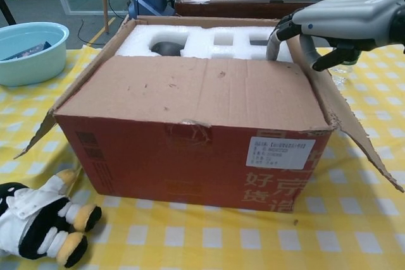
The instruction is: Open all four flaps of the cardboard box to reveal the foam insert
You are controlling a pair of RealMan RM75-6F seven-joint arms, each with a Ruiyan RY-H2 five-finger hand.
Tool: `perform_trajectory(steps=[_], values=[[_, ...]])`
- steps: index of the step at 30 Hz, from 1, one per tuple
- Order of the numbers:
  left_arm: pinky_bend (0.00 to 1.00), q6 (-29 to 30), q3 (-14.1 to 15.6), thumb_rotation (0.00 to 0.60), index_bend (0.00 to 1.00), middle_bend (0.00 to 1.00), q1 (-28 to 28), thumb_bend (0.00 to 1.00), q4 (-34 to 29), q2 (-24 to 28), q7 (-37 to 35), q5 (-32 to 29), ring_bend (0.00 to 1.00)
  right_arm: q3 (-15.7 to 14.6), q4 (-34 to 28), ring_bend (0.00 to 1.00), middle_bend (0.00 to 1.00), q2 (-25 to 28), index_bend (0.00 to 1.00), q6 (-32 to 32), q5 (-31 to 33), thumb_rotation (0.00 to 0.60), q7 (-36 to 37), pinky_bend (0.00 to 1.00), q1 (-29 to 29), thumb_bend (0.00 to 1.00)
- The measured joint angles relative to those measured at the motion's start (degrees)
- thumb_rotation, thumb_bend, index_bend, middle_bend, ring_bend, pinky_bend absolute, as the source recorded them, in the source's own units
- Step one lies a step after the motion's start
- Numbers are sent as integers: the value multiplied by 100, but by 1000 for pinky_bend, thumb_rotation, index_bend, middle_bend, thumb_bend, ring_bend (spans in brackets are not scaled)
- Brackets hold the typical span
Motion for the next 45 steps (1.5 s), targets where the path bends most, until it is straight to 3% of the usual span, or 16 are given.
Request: perform_trajectory(steps=[13, 22, 34, 45], values=[[0, -28, -26, 353, 373, 256, -59, 397, -20, -36, 78, 30, 118, 123, -565, 84, 201, 497, 313, 261, -200, 600, 1350, 40, -382, 1000], [0, -64, -8, 354, 373, 253, -96, 396, -124, -51, 223, 61, 118, 168, -848, 84, 201, 888, 313, 294, -417, 600, 3218, 40, -761, 1000], [0, -77, 12, 354, 370, 253, -135, 397, -246, -75, 385, 105, 118, 43, -769, 84, 201, 1282, 313, 247, -1436, 600, 7352, 40, -1189, 1000], [0, -76, 47, 353, 368, 251, -140, 397, -328, -78, 498, 113, 118, -566, 62, 84, 201, 1290, 313, 908, -3290, 600, 11565, 40, -1149, 1000]])
